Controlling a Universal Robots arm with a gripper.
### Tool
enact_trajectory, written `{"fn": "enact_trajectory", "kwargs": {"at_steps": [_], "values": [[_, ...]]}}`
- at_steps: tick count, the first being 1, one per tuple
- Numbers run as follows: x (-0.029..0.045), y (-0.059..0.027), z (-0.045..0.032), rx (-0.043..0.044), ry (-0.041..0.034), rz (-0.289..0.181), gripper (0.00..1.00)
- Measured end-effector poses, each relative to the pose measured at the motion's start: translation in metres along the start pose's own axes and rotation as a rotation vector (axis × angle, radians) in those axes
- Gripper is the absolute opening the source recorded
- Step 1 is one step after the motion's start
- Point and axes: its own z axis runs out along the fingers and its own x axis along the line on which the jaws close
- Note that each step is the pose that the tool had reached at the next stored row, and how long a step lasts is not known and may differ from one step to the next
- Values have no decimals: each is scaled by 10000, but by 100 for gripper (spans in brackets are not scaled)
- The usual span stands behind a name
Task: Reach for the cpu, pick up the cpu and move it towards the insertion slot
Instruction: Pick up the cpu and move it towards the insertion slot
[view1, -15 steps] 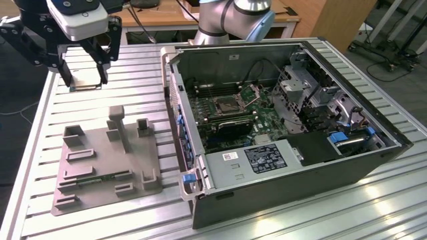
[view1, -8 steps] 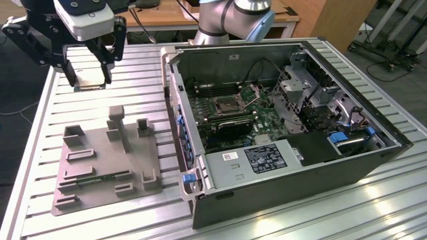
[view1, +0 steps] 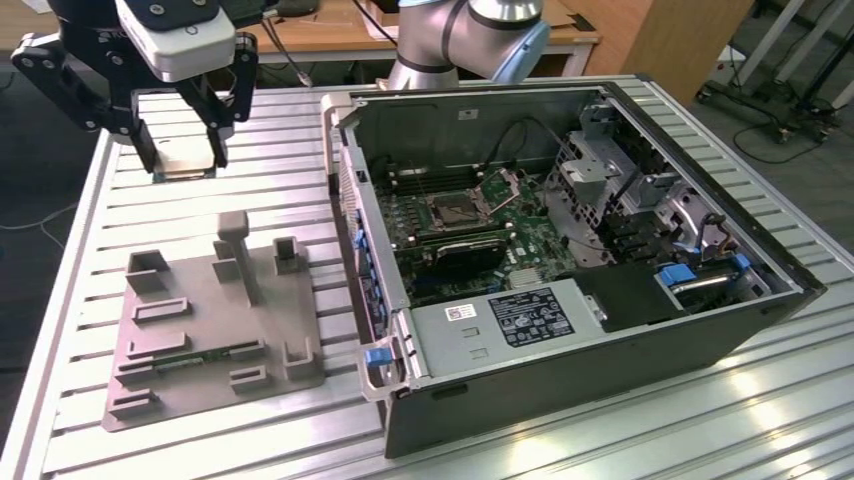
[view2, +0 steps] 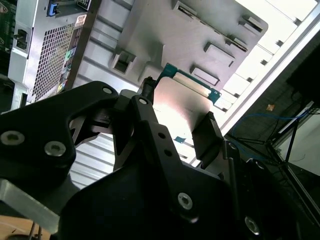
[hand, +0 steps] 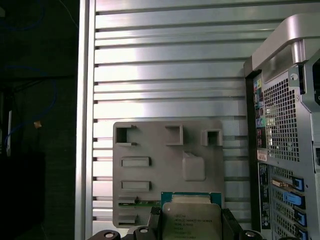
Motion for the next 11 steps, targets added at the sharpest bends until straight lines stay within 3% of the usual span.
{"fn": "enact_trajectory", "kwargs": {"at_steps": [11], "values": [[-53, 1, 6, 0, 0, -1, 54]]}}
